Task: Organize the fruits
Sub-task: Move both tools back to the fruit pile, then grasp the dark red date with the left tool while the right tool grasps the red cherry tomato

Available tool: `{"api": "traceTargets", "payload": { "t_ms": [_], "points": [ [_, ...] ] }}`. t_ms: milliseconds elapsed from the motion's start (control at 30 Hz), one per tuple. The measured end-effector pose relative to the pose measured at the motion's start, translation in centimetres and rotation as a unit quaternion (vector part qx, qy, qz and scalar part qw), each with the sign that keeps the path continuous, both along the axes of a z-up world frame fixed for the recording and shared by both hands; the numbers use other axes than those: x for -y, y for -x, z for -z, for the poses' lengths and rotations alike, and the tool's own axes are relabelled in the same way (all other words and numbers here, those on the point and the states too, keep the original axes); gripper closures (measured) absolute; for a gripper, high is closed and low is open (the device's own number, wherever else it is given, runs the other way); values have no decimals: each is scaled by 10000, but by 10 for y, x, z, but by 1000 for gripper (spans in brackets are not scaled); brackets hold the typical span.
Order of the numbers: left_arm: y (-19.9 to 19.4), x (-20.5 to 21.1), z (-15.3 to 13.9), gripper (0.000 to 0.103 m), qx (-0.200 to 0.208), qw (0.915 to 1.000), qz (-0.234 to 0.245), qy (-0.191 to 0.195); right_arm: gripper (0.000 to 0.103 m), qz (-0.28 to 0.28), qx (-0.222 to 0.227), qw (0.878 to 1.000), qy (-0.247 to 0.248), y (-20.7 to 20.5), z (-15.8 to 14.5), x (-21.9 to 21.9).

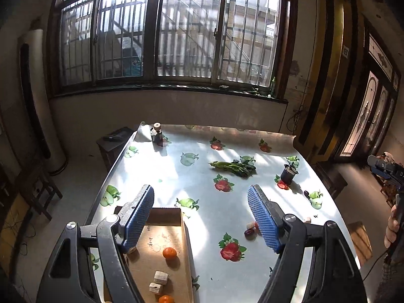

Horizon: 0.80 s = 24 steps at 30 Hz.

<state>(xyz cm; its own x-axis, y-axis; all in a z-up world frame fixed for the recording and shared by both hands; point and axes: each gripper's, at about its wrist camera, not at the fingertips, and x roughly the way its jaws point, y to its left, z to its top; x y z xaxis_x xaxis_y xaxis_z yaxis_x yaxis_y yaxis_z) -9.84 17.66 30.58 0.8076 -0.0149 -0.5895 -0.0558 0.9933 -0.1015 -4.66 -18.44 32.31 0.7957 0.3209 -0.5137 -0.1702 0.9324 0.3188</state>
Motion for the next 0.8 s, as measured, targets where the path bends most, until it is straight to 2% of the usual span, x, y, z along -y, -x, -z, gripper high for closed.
{"api": "traceTargets", "payload": {
  "t_ms": [100, 167, 200, 267, 300, 367, 500, 667, 800],
  "points": [
    [-28, 20, 58, 27, -452, 9982, 325, 227, 15, -59, -336, 9979, 548, -24, 71, -22],
    [-46, 34, 94, 27, -717, 9956, 502, 336, 19, -185, -558, 9961, 653, -40, 119, -33],
    [-54, 41, 111, 28, -844, 9941, 583, 365, 26, -224, -700, 9950, 677, -47, 141, -37],
    [-69, 56, 145, 37, -1091, 9902, 741, 459, 51, -326, -1143, 9911, 600, -67, 183, -42],
    [-76, 65, 161, 44, -1226, 9878, 831, 483, 69, -348, -1432, 9880, 472, -81, 205, -43],
    [-90, 78, 187, 48, -1434, 9838, 939, 518, 71, -295, -1775, 9833, 283, -99, 239, -45],
    [-113, 92, 224, 48, -1679, 9794, 946, 609, 71, -163, -1988, 9793, 331, -121, 272, -53],
    [-137, 106, 252, 48, -1795, 9770, 1006, 557, 71, -127, -1970, 9795, 391, -139, 284, -62],
    [-144, 111, 265, 48, -1901, 9744, 1050, 579, 71, -351, -2168, 9751, 307, -143, 296, -64]
  ]
}}
